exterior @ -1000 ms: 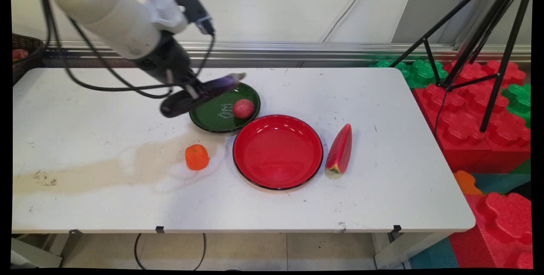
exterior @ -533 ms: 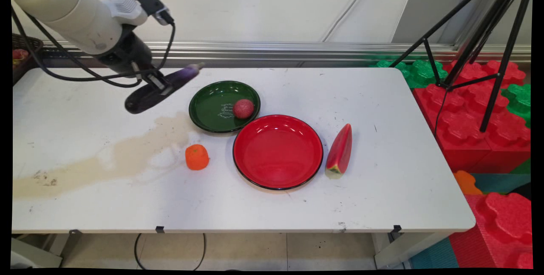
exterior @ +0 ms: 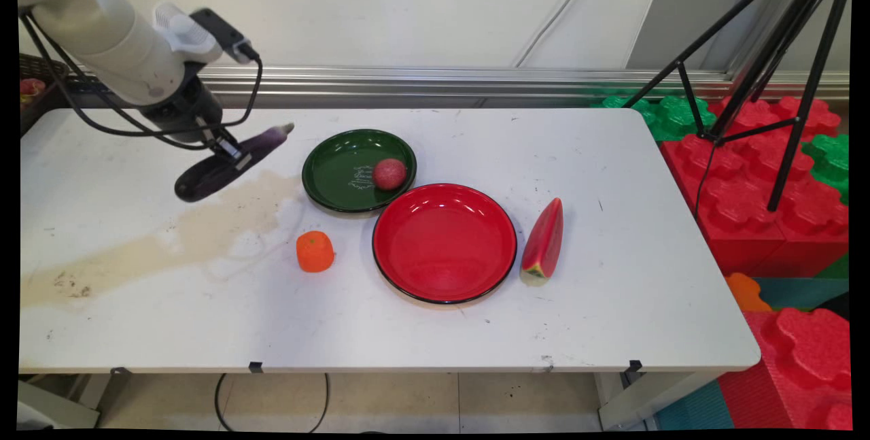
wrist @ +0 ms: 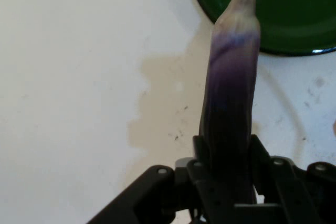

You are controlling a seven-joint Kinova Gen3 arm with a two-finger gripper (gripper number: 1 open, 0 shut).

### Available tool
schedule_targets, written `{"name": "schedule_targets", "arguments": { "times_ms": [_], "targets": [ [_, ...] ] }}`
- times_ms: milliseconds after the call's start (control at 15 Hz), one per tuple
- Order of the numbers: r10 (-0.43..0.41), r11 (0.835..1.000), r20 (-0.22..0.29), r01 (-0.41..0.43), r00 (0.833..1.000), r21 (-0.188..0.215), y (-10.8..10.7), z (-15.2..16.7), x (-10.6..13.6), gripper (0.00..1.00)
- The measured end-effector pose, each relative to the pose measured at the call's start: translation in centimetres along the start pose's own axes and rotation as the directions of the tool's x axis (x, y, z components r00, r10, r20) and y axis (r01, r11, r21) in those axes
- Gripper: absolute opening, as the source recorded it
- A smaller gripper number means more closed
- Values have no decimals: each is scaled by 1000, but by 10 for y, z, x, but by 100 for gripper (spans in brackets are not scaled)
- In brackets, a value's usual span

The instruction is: Place the picked object on the table

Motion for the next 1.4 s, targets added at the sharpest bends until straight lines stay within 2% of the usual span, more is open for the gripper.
{"name": "schedule_targets", "arguments": {
  "times_ms": [267, 667, 1400],
  "targets": [
    [-6, 1000, 55, 8, 998, -19, -5, 23, -3, 0],
    [-15, 999, 111, 21, 994, -50, -6, 57, -5, 0],
    [-27, 996, 132, 39, 991, -86, -1, 93, -7, 0]
  ]
}}
